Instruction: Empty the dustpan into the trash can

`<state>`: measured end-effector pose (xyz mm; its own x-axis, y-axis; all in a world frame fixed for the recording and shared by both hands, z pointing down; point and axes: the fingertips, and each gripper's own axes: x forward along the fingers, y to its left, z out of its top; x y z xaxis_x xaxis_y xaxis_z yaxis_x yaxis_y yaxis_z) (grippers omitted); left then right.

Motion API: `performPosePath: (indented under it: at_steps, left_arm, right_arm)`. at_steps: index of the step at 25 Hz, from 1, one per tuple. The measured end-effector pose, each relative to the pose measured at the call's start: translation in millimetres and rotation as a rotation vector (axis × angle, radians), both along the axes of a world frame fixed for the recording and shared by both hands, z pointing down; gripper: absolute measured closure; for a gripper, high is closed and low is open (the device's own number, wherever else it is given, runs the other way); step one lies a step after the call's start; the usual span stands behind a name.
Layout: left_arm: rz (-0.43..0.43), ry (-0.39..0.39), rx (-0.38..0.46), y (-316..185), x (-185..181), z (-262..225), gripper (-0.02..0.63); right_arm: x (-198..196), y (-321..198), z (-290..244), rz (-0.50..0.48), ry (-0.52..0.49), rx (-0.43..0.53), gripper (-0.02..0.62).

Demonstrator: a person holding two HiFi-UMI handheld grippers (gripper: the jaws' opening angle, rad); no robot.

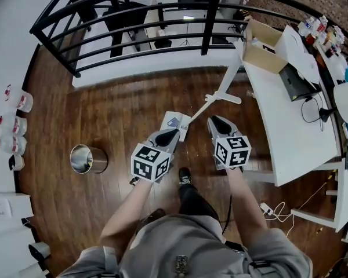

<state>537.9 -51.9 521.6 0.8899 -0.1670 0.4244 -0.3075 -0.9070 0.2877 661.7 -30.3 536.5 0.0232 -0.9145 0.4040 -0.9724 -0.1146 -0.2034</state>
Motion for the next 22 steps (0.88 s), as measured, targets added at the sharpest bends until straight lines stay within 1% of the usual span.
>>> performPosePath:
  at_steps: [2, 4, 7, 10, 17, 20, 22]
  left_arm:
    - [-0.009, -0.019, -0.012, -11, 18, 11, 0.601]
    - [-0.007, -0.038, -0.017, -21, 33, 20, 0.601]
    - [-0.013, -0.072, -0.022, -35, 45, 31, 0.601]
    - [-0.046, -0.099, -0.034, -49, 44, 38, 0.601]
    - [-0.141, -0.136, -0.068, -69, 19, 51, 0.601]
    - [-0.181, -0.147, -0.074, -78, 1, 51, 0.601]
    - [-0.203, -0.152, -0.08, -81, -8, 52, 0.601]
  right_arm:
    - [22, -16, 25, 0.007, -0.031, -0.038, 0.504]
    - [42, -34, 51, 0.026, -0.059, -0.076, 0.419]
    - [68, -57, 89, 0.065, -0.106, -0.128, 0.349]
    - [85, -79, 116, 0.095, -0.134, -0.156, 0.332]
    - [104, -116, 148, 0.142, -0.124, -0.179, 0.334]
    - [102, -128, 149, 0.145, -0.101, -0.179, 0.378]
    - [99, -134, 148, 0.132, -0.09, -0.187, 0.383]
